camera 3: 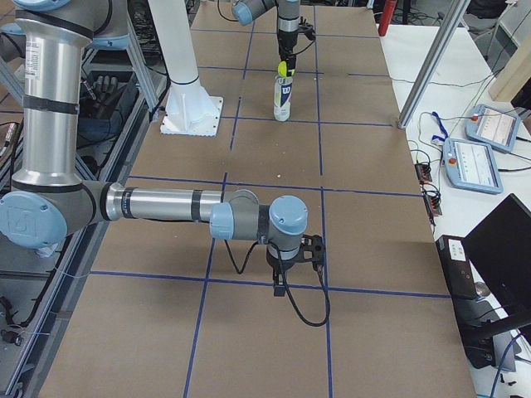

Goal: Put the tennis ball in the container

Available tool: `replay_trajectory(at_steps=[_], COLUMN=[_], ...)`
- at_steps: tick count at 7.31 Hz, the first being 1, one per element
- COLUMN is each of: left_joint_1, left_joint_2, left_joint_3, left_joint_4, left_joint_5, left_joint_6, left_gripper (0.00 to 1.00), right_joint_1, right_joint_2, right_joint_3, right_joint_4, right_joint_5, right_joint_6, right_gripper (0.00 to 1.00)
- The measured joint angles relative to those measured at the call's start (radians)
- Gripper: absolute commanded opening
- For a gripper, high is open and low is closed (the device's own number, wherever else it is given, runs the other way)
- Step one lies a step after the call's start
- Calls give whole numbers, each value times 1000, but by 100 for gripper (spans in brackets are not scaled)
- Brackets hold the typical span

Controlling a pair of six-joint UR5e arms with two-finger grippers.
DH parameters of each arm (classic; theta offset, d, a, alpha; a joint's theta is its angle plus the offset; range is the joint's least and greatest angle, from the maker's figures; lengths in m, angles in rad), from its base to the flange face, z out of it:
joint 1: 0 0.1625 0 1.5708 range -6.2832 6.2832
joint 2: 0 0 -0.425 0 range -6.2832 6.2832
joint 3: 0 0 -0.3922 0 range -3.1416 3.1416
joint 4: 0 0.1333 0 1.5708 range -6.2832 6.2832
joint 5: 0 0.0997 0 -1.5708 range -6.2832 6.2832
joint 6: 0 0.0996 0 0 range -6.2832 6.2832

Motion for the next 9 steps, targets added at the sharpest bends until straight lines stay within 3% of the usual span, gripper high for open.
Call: replay_trajectory(at_steps=[5,9], left_joint_1=[-4,-109], left_joint_2=[27,288], left_joint_3=[-33,-254], left_joint_4=[0,-23], left_joint_5=[6,19], left_joint_6=[7,290], left_gripper=[99,99], right_joint_1=[0,0], right_joint_2=[0,1], right_joint_3=[0,0], right_joint_4=[0,-1], right_joint_5=[0,0], right_joint_6=[0,0], right_gripper=[100,100])
